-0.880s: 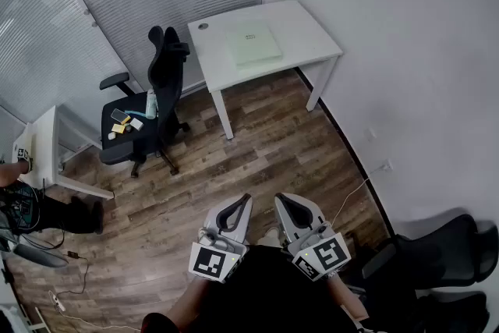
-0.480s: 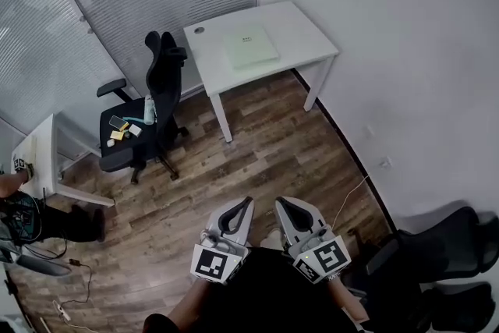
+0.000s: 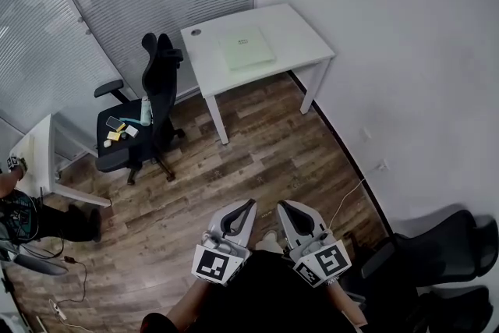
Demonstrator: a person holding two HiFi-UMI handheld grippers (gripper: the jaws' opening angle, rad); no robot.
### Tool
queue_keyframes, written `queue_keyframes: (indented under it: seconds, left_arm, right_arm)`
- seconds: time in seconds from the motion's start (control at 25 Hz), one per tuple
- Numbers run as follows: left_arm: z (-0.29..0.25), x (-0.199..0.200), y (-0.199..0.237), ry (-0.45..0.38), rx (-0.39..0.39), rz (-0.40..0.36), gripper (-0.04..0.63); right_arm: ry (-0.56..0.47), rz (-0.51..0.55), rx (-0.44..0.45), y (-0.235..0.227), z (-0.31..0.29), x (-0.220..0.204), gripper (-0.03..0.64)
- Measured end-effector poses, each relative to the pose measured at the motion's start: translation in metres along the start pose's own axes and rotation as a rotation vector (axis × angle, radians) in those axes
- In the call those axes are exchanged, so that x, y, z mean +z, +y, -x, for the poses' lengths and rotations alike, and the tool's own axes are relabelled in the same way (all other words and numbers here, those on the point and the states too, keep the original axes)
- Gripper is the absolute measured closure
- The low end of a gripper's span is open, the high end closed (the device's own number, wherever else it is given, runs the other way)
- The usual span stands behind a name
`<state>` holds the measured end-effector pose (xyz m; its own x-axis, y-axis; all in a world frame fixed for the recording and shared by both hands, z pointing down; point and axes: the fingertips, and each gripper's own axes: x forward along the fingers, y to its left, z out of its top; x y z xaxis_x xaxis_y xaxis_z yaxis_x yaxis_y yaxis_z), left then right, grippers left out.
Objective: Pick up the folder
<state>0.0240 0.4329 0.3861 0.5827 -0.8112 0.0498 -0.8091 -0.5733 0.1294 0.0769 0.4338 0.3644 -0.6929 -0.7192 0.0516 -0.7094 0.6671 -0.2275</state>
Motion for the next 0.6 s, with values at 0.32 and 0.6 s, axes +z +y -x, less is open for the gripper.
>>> queue_keyframes:
  seconds: [0.32, 0.6]
  left_arm:
    - [-0.018, -0.013, -0.025, 0.006, 0.02, 0.009, 0.589]
    - [-0.034, -0.018, -0.044, 0.013, 0.033, 0.006, 0.589]
  right_arm:
    - [0.007, -0.013, 0.005, -0.03, 0.023, -0.002, 0.618]
    - [0.012, -0.032, 0.008, -0.053, 0.032, -0.001, 0.618]
